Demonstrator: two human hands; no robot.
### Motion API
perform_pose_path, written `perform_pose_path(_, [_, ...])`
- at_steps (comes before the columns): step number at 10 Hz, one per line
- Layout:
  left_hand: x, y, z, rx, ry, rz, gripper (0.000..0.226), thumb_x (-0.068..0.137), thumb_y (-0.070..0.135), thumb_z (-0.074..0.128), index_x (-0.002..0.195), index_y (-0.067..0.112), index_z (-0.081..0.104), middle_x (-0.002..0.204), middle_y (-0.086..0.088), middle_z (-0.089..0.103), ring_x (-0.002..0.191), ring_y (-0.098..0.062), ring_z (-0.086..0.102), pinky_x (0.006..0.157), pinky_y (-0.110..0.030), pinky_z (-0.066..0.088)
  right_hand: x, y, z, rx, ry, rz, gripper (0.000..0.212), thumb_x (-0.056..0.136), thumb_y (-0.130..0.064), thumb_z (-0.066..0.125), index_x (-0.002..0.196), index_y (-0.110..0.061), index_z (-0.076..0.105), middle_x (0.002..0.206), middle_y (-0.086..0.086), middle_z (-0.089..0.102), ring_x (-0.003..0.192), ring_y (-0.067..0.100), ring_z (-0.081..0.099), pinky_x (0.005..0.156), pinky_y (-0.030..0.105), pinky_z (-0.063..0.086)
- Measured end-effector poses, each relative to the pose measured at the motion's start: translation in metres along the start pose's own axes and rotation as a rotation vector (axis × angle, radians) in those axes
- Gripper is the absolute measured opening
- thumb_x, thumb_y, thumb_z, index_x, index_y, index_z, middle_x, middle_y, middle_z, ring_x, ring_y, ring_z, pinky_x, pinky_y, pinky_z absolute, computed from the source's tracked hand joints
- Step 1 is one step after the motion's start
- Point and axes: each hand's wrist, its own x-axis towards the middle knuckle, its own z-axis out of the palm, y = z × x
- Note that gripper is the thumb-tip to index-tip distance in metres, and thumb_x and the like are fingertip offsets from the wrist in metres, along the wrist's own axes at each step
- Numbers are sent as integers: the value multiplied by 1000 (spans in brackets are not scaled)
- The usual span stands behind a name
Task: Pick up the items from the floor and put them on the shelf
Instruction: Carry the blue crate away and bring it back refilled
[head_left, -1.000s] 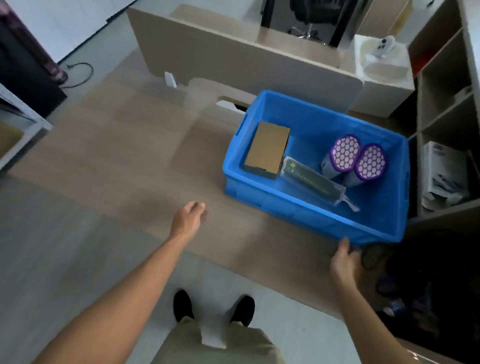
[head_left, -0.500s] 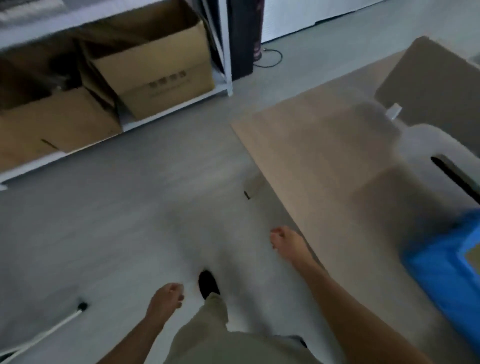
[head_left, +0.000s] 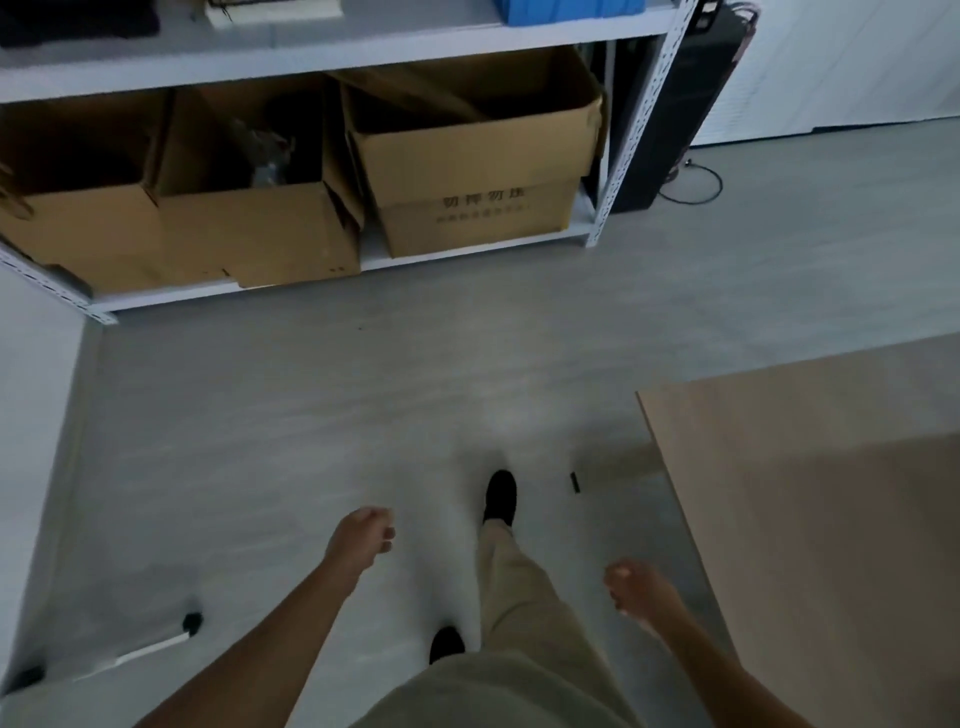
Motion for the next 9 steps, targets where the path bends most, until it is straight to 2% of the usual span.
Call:
perform_pose_path(1, [49, 92, -7, -50, 19, 92, 16, 98, 23, 55, 105, 13, 65, 97, -9, 70, 73, -17, 64, 63, -25, 40, 41, -34, -26, -20, -12, 13, 2, 93, -29, 55, 94, -28, 56, 102, 9, 72, 98, 29, 69, 87, 33, 55])
perform_pose_path(2, [83, 170, -22, -82, 61, 131, 13, 97, 22, 56, 101, 14, 66, 95, -8, 69, 73, -17, 64, 64, -25, 41, 83, -90, -59, -18, 3, 7, 7, 92, -28, 55, 96, -24, 60, 100, 10, 72, 98, 30, 70, 88, 35, 57])
perform_pose_path(3, [101, 223, -38, -95, 101, 111, 14, 97, 20, 56, 102, 13, 67, 93, -9, 69, 73, -19, 63, 61, -25, 40, 99, -174, -101, -16, -28, -23, 10, 95, -27, 53, 86, -28, 57, 94, 7, 70, 90, 27, 68, 81, 28, 54])
perform_pose_path(4, [124, 257, -54, -79, 125, 57, 16, 97, 23, 57, 103, 12, 68, 95, -9, 71, 75, -20, 65, 61, -26, 41, 168, -263, -133, 15, -20, -162, 9, 87, -30, 59, 79, -26, 57, 84, 4, 65, 85, 29, 66, 76, 31, 56])
perform_pose_path(5, [148, 274, -68, -94, 155, -38, 17, 97, 21, 56, 101, 8, 66, 96, -14, 71, 75, -23, 63, 59, -27, 40, 263, -327, -155, 32, -12, -222, 11, 71, -33, 61, 66, -24, 65, 77, 8, 63, 82, 32, 65, 85, 53, 57])
perform_pose_path(6, [174, 292, -87, -132, 149, -167, 16, 96, 17, 58, 99, 2, 63, 85, -15, 66, 68, -25, 58, 57, -28, 34, 247, -444, -199, 65, -30, -313, 8, 85, -29, 59, 82, -33, 66, 89, 6, 68, 88, 27, 65, 87, 39, 55])
perform_pose_path(7, [212, 322, -107, -158, 155, -254, 12, 95, 15, 61, 94, 4, 64, 78, -14, 62, 64, -23, 54, 56, -28, 27, 241, -538, -237, 80, 18, -359, 7, 94, -24, 56, 96, -27, 63, 97, 4, 70, 93, 24, 68, 83, 31, 55])
perform_pose_path(8, [257, 379, -128, -132, 155, -217, 15, 96, 13, 60, 96, -1, 65, 76, -15, 62, 65, -25, 55, 57, -29, 29, 259, -613, -267, 177, 62, -422, 14, 94, -10, 55, 86, -17, 65, 82, 8, 67, 69, 21, 63, 65, 27, 50])
perform_pose_path(9, [299, 460, -149, -100, 135, -124, 14, 98, 12, 56, 93, -1, 62, 79, -16, 60, 67, -26, 53, 56, -31, 33, 277, -673, -305, 220, 167, -488, 17, 91, -10, 55, 88, -19, 70, 75, 3, 69, 69, 23, 67, 68, 31, 52])
